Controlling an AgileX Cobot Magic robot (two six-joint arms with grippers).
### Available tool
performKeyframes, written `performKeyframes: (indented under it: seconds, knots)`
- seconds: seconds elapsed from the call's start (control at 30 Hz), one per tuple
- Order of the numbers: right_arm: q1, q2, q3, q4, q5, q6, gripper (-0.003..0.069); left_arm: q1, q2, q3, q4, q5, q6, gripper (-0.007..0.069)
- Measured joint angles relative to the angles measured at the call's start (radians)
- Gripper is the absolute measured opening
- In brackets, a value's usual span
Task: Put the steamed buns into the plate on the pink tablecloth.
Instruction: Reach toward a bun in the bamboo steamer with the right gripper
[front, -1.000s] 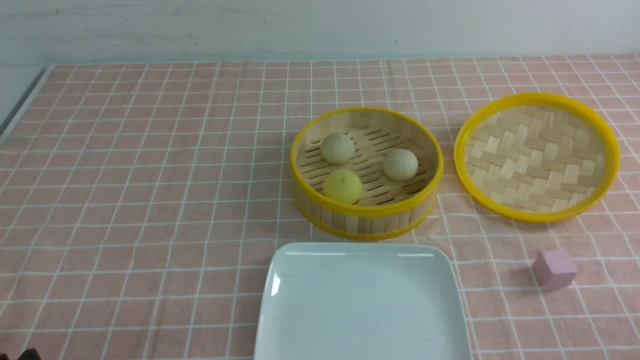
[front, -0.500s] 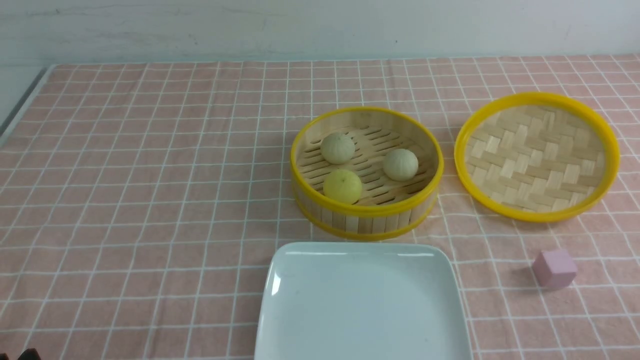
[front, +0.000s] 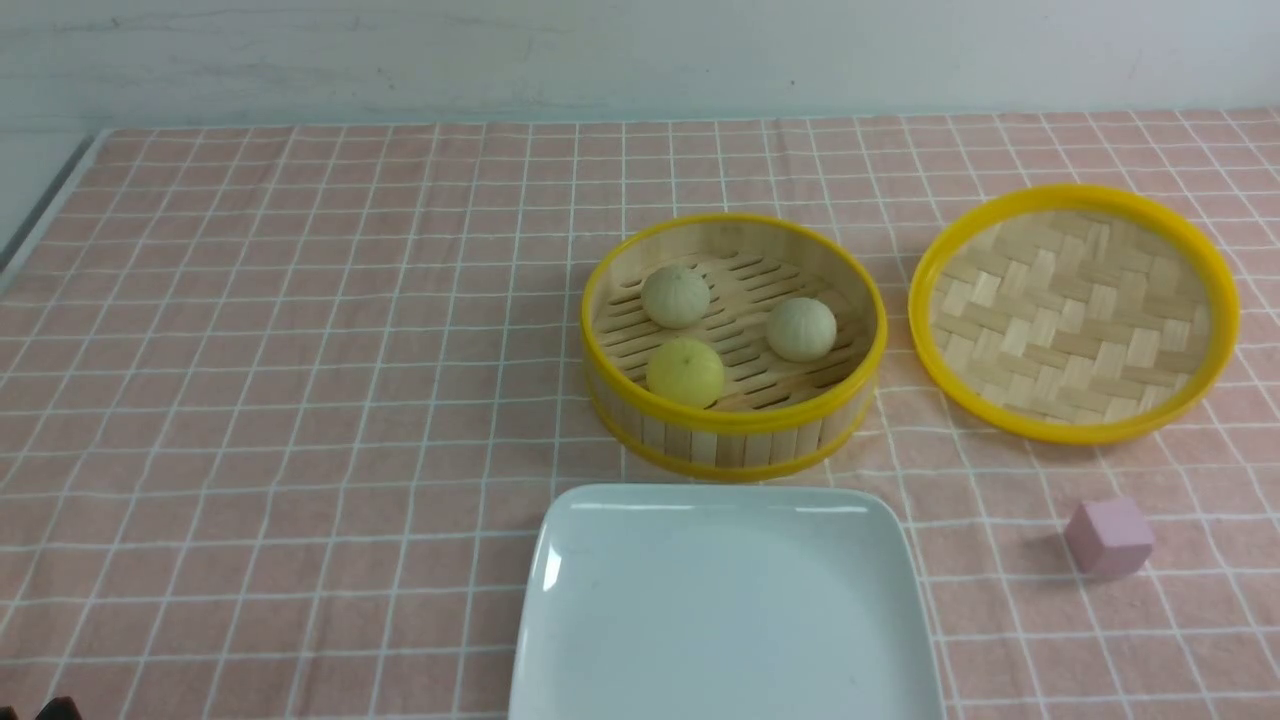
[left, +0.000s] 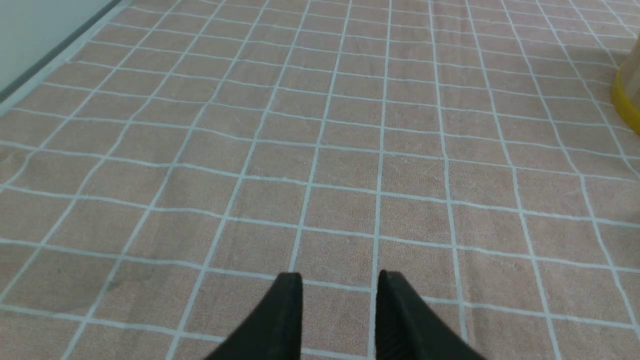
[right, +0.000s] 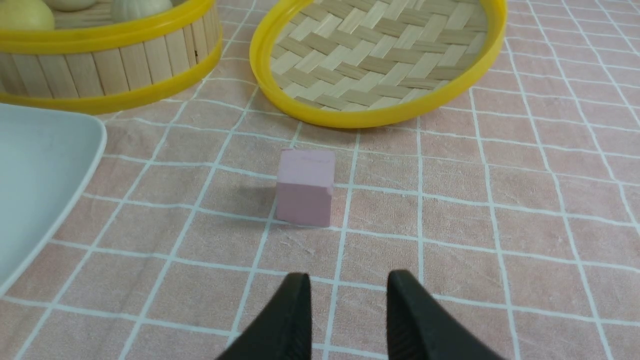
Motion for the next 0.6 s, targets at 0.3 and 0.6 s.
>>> performKeyframes:
  seconds: [0.3,0.6]
  knots:
    - [0.0,0.0,0.0,0.0,0.0,0.0,0.0239,0.0,0.0,0.0,0.0,0.0,0.0,0.024]
    - [0.0,0.0,0.008,0.385,-0.027,0.257,0.0239,0.0,0.0,0.0,-0.415,0.0,-0.317,0.024]
